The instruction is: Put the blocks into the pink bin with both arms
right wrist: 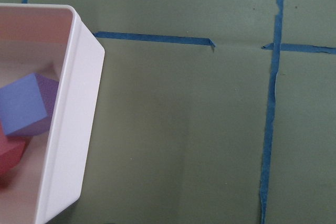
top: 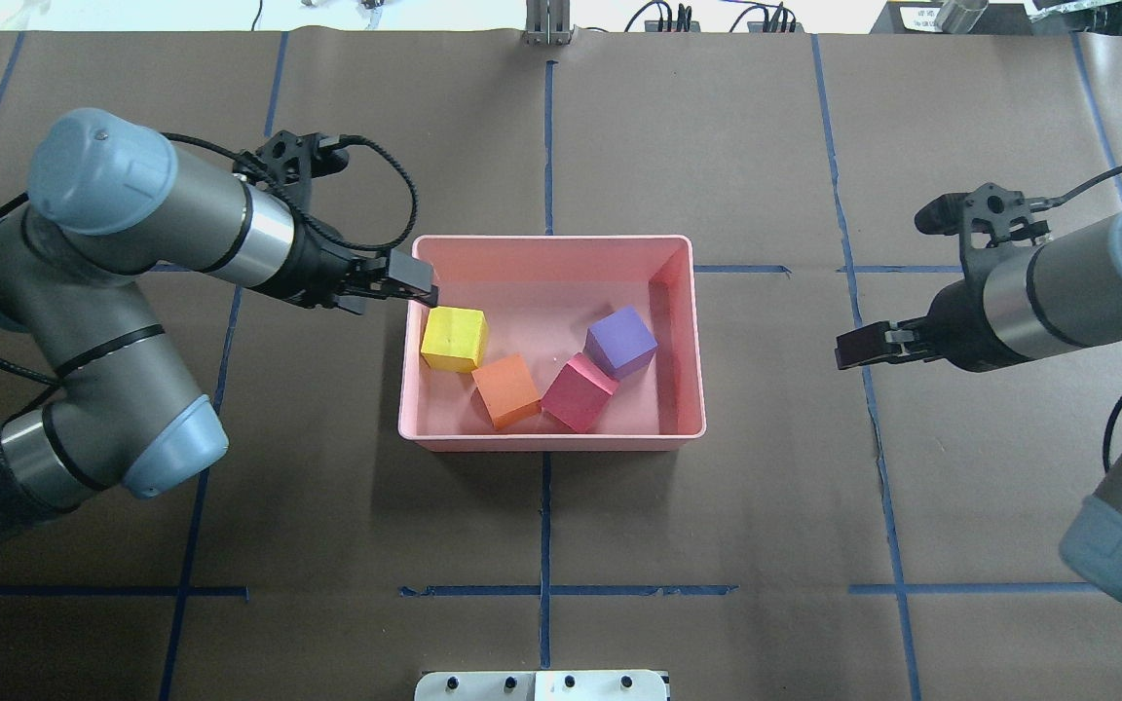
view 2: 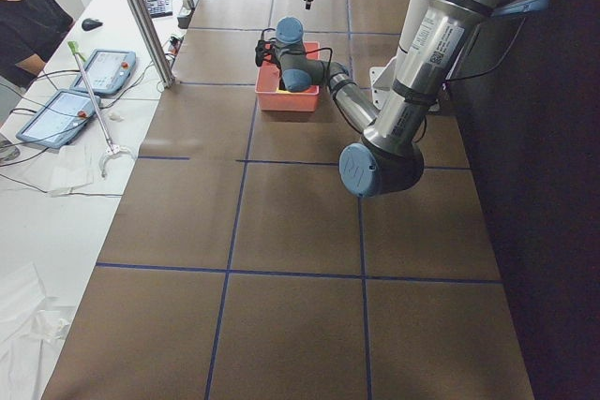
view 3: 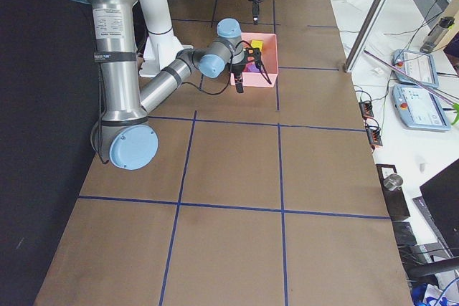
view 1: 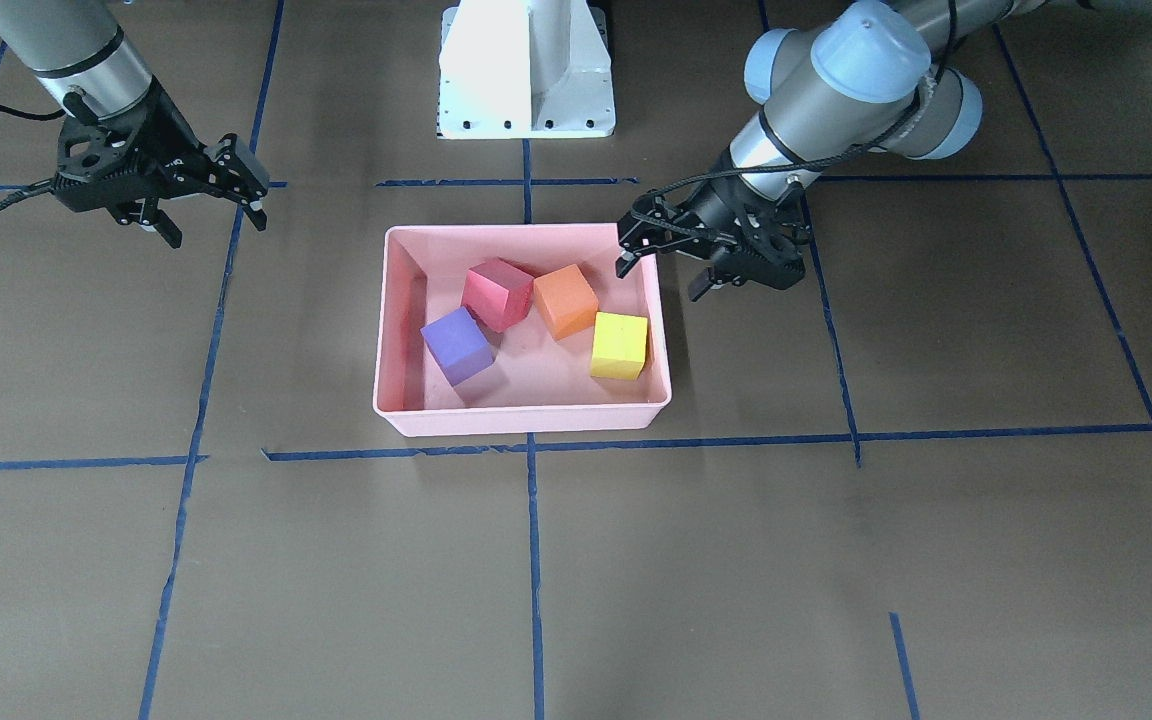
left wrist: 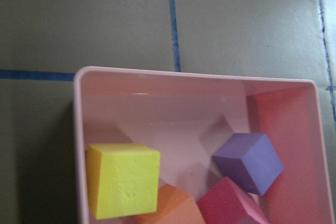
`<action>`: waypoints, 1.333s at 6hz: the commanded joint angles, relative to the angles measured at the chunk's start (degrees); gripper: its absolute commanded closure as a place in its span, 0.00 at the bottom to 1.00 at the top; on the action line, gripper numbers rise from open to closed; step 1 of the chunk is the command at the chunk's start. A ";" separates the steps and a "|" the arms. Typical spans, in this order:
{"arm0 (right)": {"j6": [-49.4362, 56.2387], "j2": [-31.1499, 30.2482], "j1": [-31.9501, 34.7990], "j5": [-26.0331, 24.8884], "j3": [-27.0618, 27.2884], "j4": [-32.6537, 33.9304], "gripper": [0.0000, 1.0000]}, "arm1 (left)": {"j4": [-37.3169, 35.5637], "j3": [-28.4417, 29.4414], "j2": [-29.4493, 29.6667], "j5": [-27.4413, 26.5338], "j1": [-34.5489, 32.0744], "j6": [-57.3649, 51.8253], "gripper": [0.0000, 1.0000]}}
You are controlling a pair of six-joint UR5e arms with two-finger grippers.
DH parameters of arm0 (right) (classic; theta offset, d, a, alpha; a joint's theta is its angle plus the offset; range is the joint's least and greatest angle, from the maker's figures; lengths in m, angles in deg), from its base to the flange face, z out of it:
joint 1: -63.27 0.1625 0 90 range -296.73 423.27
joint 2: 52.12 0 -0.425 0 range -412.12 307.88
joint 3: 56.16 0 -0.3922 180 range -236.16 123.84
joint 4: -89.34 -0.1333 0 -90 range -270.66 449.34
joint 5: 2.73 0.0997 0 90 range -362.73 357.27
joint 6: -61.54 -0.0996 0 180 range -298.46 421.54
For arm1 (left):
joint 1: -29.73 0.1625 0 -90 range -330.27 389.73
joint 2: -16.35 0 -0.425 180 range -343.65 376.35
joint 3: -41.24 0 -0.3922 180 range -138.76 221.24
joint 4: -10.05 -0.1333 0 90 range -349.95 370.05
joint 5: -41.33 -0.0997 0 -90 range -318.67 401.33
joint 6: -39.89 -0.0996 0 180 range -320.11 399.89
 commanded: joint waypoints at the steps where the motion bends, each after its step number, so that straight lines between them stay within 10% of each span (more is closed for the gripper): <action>1: 13.00 -4.52 9.81 7.31 -0.31 0.58 0.00 | 0.11 -0.32 -9.00 4.83 -5.94 -13.56 0.00; 5: 45.69 -9.81 31.90 17.53 -12.24 5.29 0.00 | -0.50 -0.41 -28.59 12.15 -27.46 -42.88 0.00; 8: 66.01 -9.89 42.54 17.45 -15.16 18.31 0.00 | -11.49 -0.83 -32.42 14.62 -42.07 -64.69 0.00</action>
